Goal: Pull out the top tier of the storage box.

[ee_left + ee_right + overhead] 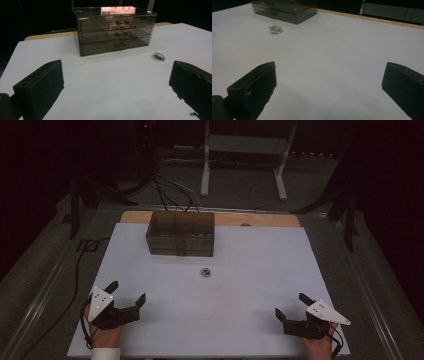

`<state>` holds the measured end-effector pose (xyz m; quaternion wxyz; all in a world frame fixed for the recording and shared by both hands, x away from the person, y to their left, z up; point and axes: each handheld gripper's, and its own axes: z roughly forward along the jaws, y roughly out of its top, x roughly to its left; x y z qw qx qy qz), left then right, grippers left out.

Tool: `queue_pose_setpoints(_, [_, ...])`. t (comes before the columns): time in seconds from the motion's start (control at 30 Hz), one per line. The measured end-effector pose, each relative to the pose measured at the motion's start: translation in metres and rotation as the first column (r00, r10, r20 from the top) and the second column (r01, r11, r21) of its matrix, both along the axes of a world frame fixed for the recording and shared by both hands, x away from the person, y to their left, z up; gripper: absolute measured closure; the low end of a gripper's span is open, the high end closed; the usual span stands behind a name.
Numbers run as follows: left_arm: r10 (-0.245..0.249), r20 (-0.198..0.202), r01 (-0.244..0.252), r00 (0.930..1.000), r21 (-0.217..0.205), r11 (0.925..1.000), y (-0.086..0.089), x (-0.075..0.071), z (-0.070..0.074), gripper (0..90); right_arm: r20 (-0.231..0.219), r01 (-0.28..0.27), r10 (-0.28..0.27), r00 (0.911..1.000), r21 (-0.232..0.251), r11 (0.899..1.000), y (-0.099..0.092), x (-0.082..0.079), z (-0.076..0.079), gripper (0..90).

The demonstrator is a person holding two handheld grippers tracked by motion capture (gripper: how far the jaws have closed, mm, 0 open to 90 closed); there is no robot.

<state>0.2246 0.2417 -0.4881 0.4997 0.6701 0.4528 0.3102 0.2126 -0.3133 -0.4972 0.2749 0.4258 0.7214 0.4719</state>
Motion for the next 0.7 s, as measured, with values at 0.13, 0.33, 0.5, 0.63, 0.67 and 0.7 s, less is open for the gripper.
queue_pose_setpoints(0.13, [0.008, -0.003, -0.008, 1.0, -0.002, 1.0, 0.0005, 0.0001, -0.0008, 0.6, 0.004, 0.013, -0.013, 0.9999, 0.003, 1.0, -0.0009, -0.0013, 0.0004, 0.0])
queue_pose_setpoints(0.33, [0.015, -0.006, -0.015, 0.9999, 0.002, 0.9999, 0.0001, 0.001, -0.0023, 0.6, 0.004, -0.003, 0.003, 1.0, -0.003, 1.0, 0.0022, -0.0016, -0.0003, 0.0])
queue_pose_setpoints(0.5, [0.021, -0.002, -0.021, 0.9998, 0.016, 0.9997, 0.0001, 0.0015, -0.0029, 0.6, 0.017, -0.011, 0.01, 0.9998, 0.005, 1.0, 0.003, -0.0035, 0.0005, 0.0])
queue_pose_setpoints(0.63, [0.04, -0.012, -0.039, 0.9991, 0.014, 0.9991, -0.0002, 0.005, -0.0053, 0.6, 0.023, -0.01, 0.009, 0.9997, 0.01, 1.0, 0.0033, -0.0046, 0.0012, 0.0])
queue_pose_setpoints(0.67, [0.04, -0.012, -0.039, 0.9991, 0.014, 0.9991, -0.0002, 0.005, -0.0053, 0.6, 0.025, -0.009, 0.009, 0.9996, 0.009, 1.0, 0.0031, -0.0049, 0.0012, 0.0])
queue_pose_setpoints(0.7, [0.046, -0.006, -0.046, 0.9989, 0.017, 0.9988, -0.0014, 0.0053, -0.0036, 0.6, 0.026, -0.008, 0.008, 0.9996, 0.011, 1.0, 0.0029, -0.0052, 0.0013, 0.0])
